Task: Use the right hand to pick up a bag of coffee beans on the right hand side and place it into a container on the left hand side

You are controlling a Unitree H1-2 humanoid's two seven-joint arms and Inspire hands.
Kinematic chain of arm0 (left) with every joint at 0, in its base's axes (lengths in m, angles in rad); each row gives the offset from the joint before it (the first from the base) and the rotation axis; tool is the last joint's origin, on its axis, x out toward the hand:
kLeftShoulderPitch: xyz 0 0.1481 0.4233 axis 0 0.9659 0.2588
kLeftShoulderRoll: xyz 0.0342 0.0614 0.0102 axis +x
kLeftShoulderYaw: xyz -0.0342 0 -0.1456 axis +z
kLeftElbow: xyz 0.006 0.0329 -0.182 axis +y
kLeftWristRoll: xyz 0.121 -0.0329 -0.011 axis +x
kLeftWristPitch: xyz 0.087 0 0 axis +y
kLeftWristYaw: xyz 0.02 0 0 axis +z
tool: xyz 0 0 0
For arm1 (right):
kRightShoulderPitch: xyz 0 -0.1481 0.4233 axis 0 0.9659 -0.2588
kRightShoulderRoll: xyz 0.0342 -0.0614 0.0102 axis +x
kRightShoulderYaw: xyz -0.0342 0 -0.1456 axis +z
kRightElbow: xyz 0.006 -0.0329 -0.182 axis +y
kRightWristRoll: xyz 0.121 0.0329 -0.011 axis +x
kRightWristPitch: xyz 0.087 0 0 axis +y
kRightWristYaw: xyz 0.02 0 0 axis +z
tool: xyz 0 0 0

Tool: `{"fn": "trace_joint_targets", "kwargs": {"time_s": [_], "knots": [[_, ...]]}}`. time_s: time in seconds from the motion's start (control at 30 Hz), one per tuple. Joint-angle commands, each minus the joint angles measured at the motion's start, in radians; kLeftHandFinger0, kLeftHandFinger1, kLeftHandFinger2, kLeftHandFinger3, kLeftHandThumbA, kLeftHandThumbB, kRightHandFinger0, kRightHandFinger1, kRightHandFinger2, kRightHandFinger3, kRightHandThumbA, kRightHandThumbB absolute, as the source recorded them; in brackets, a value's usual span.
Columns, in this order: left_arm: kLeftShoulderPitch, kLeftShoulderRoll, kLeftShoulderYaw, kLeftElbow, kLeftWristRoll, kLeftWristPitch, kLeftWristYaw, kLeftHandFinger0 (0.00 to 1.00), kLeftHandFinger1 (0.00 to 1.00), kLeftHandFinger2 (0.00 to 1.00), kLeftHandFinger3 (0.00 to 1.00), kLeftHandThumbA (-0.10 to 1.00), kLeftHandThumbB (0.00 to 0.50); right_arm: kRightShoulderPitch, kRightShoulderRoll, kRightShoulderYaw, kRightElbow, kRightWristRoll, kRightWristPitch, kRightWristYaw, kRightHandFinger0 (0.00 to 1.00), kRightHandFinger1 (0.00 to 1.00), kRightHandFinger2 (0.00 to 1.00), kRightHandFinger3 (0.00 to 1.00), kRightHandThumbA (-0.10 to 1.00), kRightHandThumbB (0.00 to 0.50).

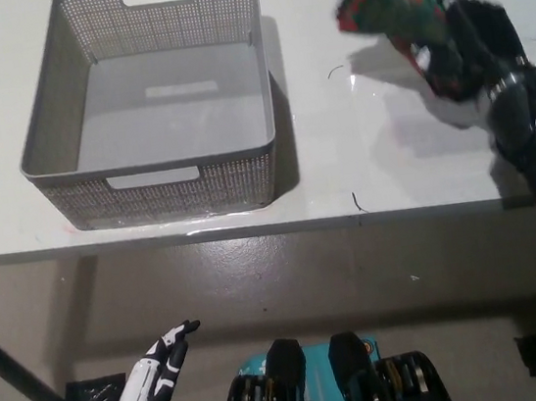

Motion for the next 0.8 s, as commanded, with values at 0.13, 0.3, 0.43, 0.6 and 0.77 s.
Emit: {"fn": "trace_joint_targets", "kwargs": {"time_s": [0.13, 0.3, 0.43, 0.6, 0.77], "knots": [[0.010, 0.021, 0.007, -0.027, -0.008, -0.032, -0.014, 1.00, 1.00, 1.00, 1.00, 1.00, 0.326, -0.178, 0.005, -0.057, -0.249, 0.039, 0.055, 0.070, 0.10, 0.67, 0.94, 1.00, -0.10, 0.156], [0.020, 0.017, -0.003, -0.027, -0.006, -0.028, -0.019, 1.00, 1.00, 1.00, 1.00, 1.00, 0.312, -0.213, 0.049, -0.051, -0.322, 0.032, 0.102, 0.108, 0.14, 0.58, 0.91, 0.96, -0.10, 0.173], [0.025, 0.017, -0.013, -0.029, -0.002, -0.024, -0.025, 1.00, 1.00, 1.00, 1.00, 1.00, 0.313, -0.230, 0.086, -0.048, -0.326, 0.025, 0.104, 0.101, 0.05, 0.46, 0.84, 0.91, -0.10, 0.192], [0.016, 0.016, -0.027, -0.023, 0.002, -0.021, -0.034, 1.00, 0.98, 1.00, 1.00, 1.00, 0.312, -0.259, 0.151, -0.065, -0.326, 0.053, 0.133, 0.125, 0.00, 0.40, 0.78, 0.94, -0.10, 0.207], [0.008, 0.016, -0.043, -0.017, 0.017, -0.018, -0.039, 1.00, 0.96, 1.00, 1.00, 1.00, 0.319, -0.276, 0.240, -0.055, -0.294, 0.037, 0.160, 0.099, 0.00, 0.41, 0.81, 0.94, -0.10, 0.172]]}}
